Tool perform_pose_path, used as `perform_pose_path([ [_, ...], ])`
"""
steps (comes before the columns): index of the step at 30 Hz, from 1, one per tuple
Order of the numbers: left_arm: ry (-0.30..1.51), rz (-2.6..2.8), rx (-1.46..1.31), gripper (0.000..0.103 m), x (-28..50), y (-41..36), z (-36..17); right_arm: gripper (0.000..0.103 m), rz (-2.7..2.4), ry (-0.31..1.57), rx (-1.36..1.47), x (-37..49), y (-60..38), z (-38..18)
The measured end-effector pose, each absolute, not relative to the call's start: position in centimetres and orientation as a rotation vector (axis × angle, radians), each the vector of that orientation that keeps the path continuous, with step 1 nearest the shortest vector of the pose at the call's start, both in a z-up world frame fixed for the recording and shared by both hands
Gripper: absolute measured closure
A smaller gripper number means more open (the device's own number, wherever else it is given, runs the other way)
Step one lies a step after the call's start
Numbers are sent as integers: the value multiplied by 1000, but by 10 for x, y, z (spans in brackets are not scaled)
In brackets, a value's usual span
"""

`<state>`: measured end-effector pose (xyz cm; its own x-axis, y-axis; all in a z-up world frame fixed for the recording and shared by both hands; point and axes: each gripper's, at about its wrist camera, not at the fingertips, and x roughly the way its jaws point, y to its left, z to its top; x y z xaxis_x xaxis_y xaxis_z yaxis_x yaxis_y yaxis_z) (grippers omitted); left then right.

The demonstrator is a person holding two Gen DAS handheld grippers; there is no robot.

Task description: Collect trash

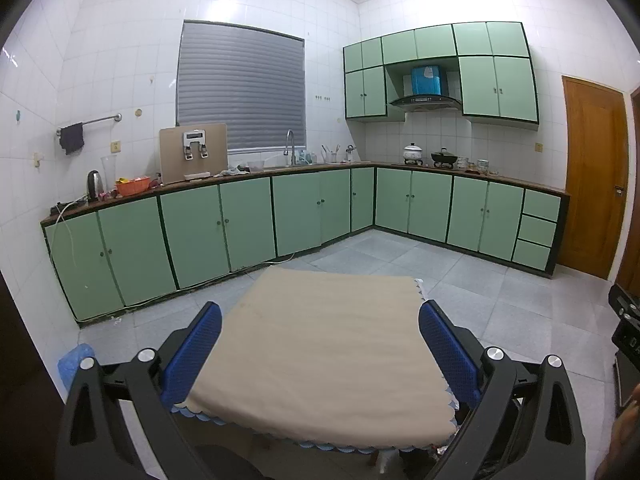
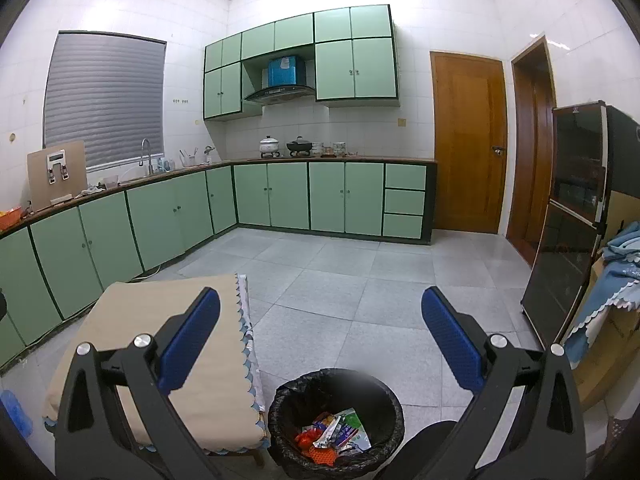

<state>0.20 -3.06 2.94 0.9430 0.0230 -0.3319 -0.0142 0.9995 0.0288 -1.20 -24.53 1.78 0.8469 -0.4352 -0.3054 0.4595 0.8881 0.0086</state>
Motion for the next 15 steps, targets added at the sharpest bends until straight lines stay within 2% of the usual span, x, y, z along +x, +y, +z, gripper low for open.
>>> perform_pose_path([
  [15,340,17,25,6,3,-29,27,5,-481,302,88,-11,-247,15],
])
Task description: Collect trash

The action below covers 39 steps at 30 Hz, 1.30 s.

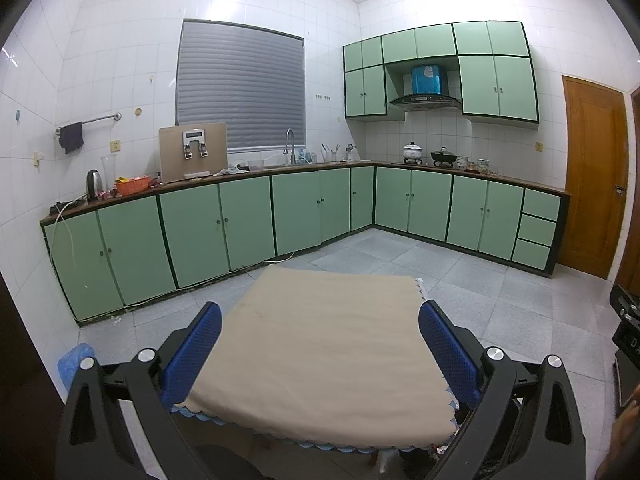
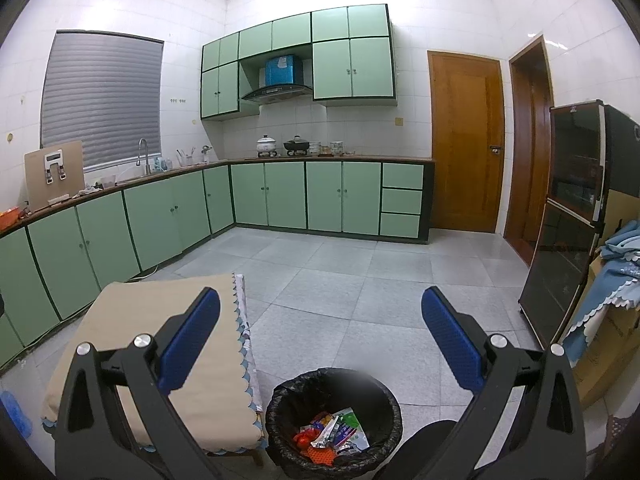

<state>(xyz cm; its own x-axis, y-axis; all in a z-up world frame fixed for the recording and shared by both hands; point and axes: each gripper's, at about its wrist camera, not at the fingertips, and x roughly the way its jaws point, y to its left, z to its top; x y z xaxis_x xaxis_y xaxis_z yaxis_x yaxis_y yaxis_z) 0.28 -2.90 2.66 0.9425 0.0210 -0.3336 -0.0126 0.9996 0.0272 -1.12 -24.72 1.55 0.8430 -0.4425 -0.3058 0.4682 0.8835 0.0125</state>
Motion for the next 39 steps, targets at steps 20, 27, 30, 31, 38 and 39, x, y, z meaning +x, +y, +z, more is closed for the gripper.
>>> perform_pose_path([
  [20,347,11,23,6,4,-24,23,5,-481,306,86,-10,-247,11],
  [27,347,11,22,6,4,-24,23,5,-481,304,88,-10,-249,12],
  [30,347,11,22,6,4,-24,23,5,-482,306,87,-10,-249,11],
  [31,347,11,22,6,4,-24,23,5,-482,307,87,-10,-249,11],
  [38,349,9,22,6,4,-24,23,5,-483,308,87,-11,-251,11],
  [39,349,9,23,6,4,-24,23,5,-481,308,87,-11,-251,11],
])
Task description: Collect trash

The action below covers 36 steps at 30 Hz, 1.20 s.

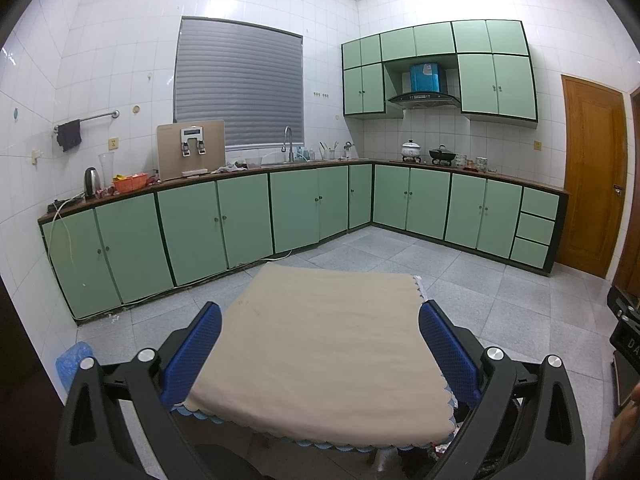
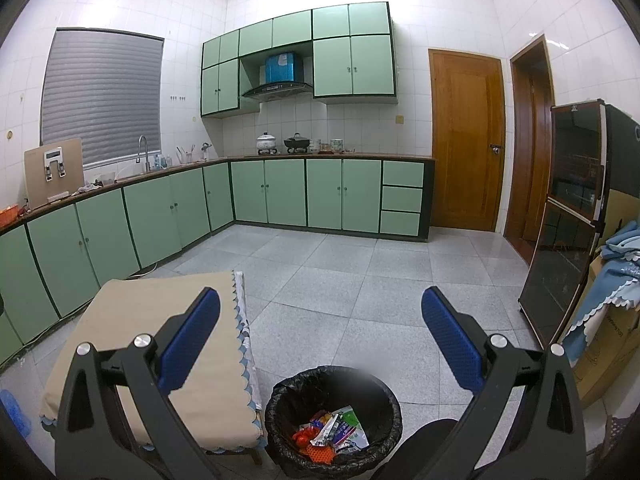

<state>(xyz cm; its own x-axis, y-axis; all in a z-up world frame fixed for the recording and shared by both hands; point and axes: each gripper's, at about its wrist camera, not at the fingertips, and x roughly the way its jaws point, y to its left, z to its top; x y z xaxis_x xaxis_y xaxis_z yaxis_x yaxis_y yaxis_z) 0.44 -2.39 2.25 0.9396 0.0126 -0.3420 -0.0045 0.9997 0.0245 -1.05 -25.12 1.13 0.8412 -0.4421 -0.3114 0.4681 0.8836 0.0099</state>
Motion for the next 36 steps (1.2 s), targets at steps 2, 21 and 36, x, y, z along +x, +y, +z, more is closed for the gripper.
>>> perform_pose_path([
  [2,349,8,24,6,4,-24,22,5,-481,308,87,-10,-251,11],
  [21,350,8,25,6,4,-24,23,5,-482,309,87,-11,-255,9],
  [36,354,-1,23,6,5,-18,23,5,-481,310,85,-12,-257,7],
])
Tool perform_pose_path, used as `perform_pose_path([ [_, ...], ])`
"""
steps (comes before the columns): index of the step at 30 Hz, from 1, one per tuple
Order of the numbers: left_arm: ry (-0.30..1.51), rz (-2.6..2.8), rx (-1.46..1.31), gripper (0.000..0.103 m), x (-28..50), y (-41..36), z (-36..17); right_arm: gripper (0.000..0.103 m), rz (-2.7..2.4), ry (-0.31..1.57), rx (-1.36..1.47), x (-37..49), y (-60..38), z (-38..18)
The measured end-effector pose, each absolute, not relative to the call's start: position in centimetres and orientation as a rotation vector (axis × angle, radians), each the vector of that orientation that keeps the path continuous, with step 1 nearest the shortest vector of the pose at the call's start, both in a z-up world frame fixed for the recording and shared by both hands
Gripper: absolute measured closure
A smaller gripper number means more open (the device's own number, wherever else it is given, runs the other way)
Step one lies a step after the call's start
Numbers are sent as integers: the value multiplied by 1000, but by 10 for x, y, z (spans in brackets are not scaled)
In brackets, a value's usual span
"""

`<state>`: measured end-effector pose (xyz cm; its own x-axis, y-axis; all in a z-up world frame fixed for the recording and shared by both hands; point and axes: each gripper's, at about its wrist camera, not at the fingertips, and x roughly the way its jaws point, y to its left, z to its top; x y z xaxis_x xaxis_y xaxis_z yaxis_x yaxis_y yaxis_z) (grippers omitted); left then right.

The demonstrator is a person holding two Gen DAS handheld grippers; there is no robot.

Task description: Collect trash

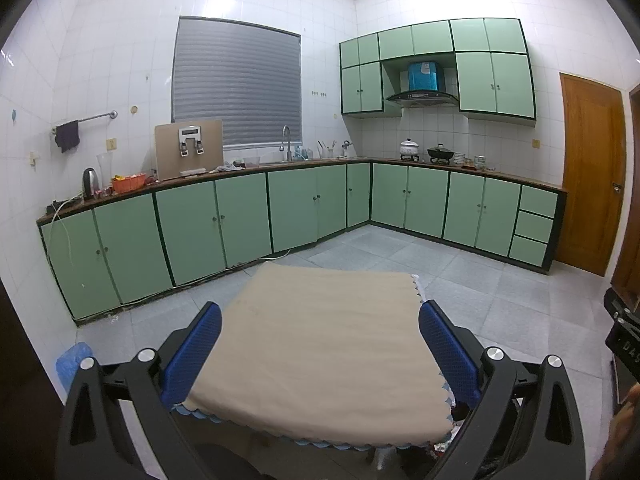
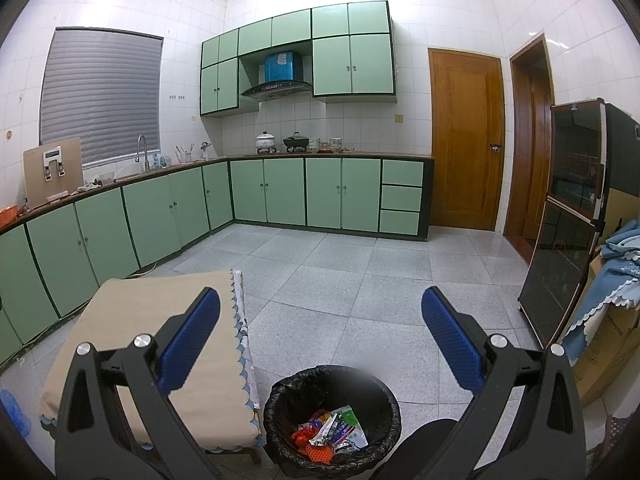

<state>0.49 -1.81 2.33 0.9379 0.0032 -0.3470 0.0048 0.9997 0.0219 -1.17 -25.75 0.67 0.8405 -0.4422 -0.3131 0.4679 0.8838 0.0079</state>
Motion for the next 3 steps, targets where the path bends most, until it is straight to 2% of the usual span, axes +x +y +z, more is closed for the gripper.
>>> perform_pose_path([
  [3,355,-6,22,6,5,-16,24,5,-480,308,85,-12,-258,6],
])
